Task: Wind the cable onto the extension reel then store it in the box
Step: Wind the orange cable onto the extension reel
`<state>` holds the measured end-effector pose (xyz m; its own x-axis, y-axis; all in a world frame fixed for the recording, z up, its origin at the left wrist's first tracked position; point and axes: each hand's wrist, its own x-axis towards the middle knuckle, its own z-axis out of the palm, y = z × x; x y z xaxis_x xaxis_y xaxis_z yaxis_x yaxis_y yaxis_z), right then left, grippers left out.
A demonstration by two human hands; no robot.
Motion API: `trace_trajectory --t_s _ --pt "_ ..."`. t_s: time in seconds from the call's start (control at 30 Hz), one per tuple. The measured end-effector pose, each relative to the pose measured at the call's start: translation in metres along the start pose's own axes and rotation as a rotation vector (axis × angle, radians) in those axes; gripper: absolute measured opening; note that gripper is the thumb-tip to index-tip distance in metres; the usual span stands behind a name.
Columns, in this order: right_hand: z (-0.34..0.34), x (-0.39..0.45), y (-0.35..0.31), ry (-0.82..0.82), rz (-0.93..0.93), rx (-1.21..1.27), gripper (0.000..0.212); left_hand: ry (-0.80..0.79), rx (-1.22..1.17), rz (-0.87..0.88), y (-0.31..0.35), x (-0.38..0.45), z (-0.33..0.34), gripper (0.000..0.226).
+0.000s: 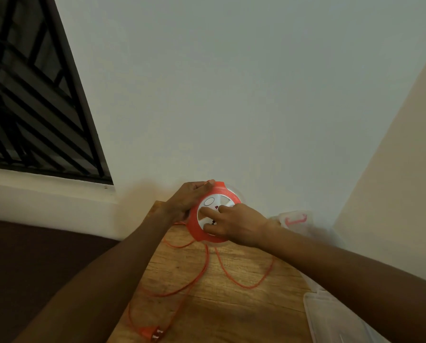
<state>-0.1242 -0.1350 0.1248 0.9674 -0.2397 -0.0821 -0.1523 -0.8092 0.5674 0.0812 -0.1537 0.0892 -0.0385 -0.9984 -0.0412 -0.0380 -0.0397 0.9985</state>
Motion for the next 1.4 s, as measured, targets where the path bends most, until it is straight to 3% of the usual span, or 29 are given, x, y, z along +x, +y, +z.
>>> trace_trajectory --t_s 0.2,0.4,0.57,0.63,0.73,0.8,0.83,0.9,1.03,1.13,1.27,1.4 --pt "-0.004 0.005 -0.002 -0.017 0.193 0.103 0.083 -0.021 -0.011 -0.022 -0.007 0.001 0.000 0.042" --pt "-0.007 0.006 -0.012 -0.036 0.267 0.000 0.069 -0.008 -0.049 0.000 -0.007 0.000 0.001 0.058" --pt "0.000 0.011 -0.009 -0.068 0.275 -0.044 0.075 0.056 -0.071 0.007 -0.005 -0.001 0.002 0.054" --pt "0.003 0.016 -0.009 -0.025 0.439 0.121 0.075 0.116 -0.090 0.021 -0.003 0.000 0.007 0.048" --pt "0.001 0.020 0.001 0.131 0.889 0.669 0.068 0.262 -0.211 0.052 -0.002 0.002 0.017 0.030" --pt "0.004 0.022 -0.004 0.160 1.004 0.986 0.076 0.325 -0.208 0.081 -0.002 0.004 0.020 0.021" --pt "0.006 0.021 -0.009 0.130 0.983 1.043 0.082 0.328 -0.183 0.093 -0.003 0.004 0.020 0.020" --pt "0.008 0.015 -0.019 0.103 0.896 0.895 0.085 0.315 -0.158 0.087 -0.003 0.004 0.017 0.020" --pt "0.011 -0.002 -0.007 0.192 0.575 0.400 0.053 0.279 -0.158 0.068 0.001 0.001 0.010 0.034" --pt "0.010 -0.010 0.005 0.133 0.306 0.313 0.052 0.209 -0.105 0.074 0.004 0.000 0.010 0.045" --pt "-0.001 -0.013 0.018 0.104 0.114 0.215 0.056 0.110 -0.045 0.073 0.004 -0.002 0.013 0.053" --pt "-0.006 -0.013 0.015 0.028 -0.070 0.055 0.042 0.053 -0.034 0.053 0.006 -0.004 0.016 0.055"
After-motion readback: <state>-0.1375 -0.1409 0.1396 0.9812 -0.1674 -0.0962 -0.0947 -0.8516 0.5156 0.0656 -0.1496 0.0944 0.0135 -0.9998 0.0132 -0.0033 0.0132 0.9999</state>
